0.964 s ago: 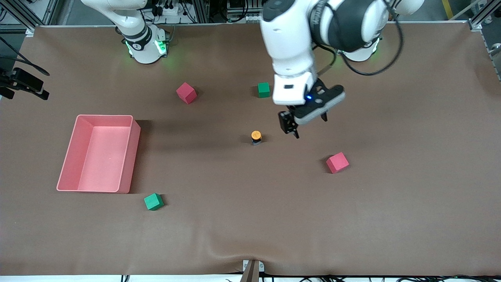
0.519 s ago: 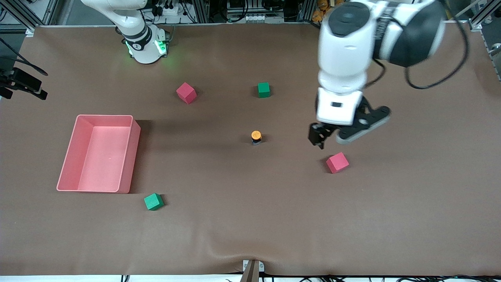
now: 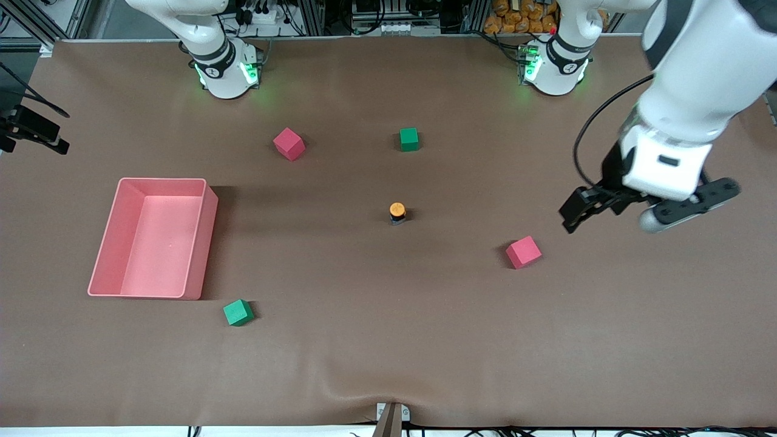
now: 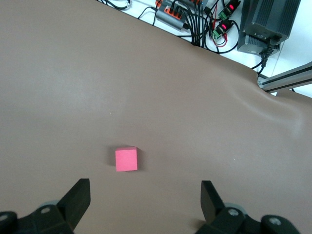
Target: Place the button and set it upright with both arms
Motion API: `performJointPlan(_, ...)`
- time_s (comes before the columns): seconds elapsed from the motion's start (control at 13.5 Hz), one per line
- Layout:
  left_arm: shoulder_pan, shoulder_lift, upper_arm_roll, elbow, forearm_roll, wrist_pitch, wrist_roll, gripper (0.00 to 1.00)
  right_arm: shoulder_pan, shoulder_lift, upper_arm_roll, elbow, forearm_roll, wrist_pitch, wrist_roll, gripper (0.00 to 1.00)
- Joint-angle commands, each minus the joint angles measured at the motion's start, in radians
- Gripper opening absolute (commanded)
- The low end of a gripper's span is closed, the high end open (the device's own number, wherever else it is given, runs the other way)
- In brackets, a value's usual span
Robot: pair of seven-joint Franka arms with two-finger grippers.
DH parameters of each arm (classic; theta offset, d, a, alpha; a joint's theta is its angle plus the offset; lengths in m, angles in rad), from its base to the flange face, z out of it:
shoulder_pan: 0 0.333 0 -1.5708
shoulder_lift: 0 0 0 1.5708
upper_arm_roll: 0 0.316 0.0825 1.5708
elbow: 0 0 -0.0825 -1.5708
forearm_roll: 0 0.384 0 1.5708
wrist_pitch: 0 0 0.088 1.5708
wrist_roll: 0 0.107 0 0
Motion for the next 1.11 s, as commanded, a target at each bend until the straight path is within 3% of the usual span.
performJointPlan(0.0, 0.061, -0.041, -0.028, -0.029, -0.056, -0.017, 0.055, 1.00, -0.009, -0.006, 0.003, 0.006, -0.005, -0.023, -0.011, 1.00)
performJointPlan(0.37, 0.192, -0.077, -0.062, -0.044, -0.123, -0.055, 0.229, 1.00, -0.004, -0.006, 0.007, 0.003, -0.007, -0.034, -0.011, 1.00)
performJointPlan(1.04, 0.209, -0.182, -0.035, -0.047, -0.128, -0.264, 0.356, 1.00, -0.007, -0.010, 0.004, 0.005, -0.008, -0.045, -0.011, 1.00)
